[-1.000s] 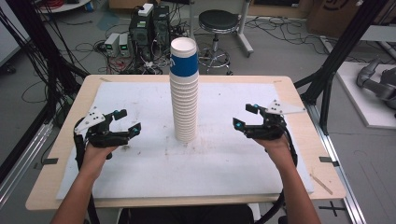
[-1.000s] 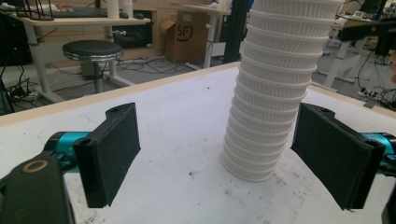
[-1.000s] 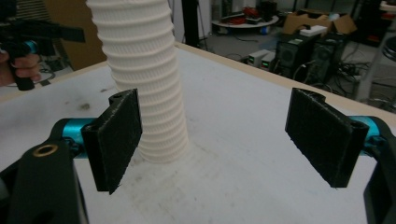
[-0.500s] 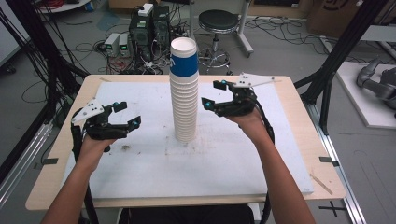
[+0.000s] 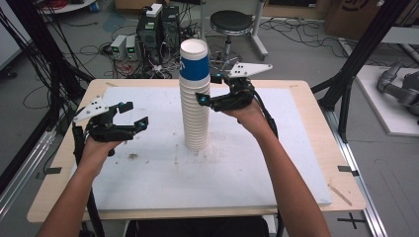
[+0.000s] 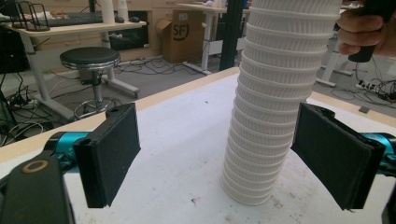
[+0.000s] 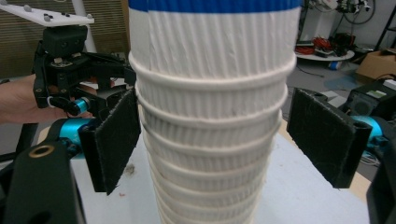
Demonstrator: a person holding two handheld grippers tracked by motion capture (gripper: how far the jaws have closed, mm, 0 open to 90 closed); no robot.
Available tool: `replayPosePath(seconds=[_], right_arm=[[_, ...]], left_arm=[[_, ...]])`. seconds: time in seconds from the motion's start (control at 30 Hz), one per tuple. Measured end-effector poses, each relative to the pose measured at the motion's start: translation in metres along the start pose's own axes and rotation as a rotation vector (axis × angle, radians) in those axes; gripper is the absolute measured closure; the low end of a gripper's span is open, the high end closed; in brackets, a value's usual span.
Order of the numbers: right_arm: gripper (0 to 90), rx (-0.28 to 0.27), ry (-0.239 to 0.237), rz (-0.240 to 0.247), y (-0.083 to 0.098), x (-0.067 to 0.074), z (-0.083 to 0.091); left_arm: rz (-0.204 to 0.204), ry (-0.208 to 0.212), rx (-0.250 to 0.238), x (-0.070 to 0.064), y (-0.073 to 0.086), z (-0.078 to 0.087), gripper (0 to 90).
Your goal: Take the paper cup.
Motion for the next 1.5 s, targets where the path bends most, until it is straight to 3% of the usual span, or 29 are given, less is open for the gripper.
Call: replayPosePath(seconds=[0.2,0.47,0.9,1.17,1.33,1.5], right_arm=[[17.8,0.001,0.003,0.011,-0.002,0.001,-0.002],[18.8,0.013,0.006,0.019,-0.002,0.002,0.000],[19.2,0.014,0.003,0.027,-0.003,0.002,0.001],[19.3,0.015,0.001,0.028,-0.003,0.002,0.001],[19.2,0.015,0.001,0.028,-0.003,0.002,0.001],[19.3,0.014,0.001,0.031,-0.003,0.002,0.001]], left_arm=[[-0.021,0.013,-0.010,-0.004,-0.014,0.004,14.8],[-0.067,0.088,-0.025,-0.026,-0.051,-0.006,14.8],[-0.112,0.187,-0.029,-0.054,-0.118,-0.040,14.8],[-0.118,0.250,-0.022,-0.076,-0.154,-0.072,14.8],[-0.137,0.244,0.006,-0.087,-0.160,-0.093,14.9],[-0.131,0.215,0.053,-0.086,-0.159,-0.110,14.9]])
Point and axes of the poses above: each handheld gripper's, and its own axes: z roughly backward along the jaws, y roughly out of its underside, x roughly to its left, the point moved 1 cm from there along -z, roughly forward along the jaws, and after that the axes turned 9 degrees about z, right-handed, at the moved point
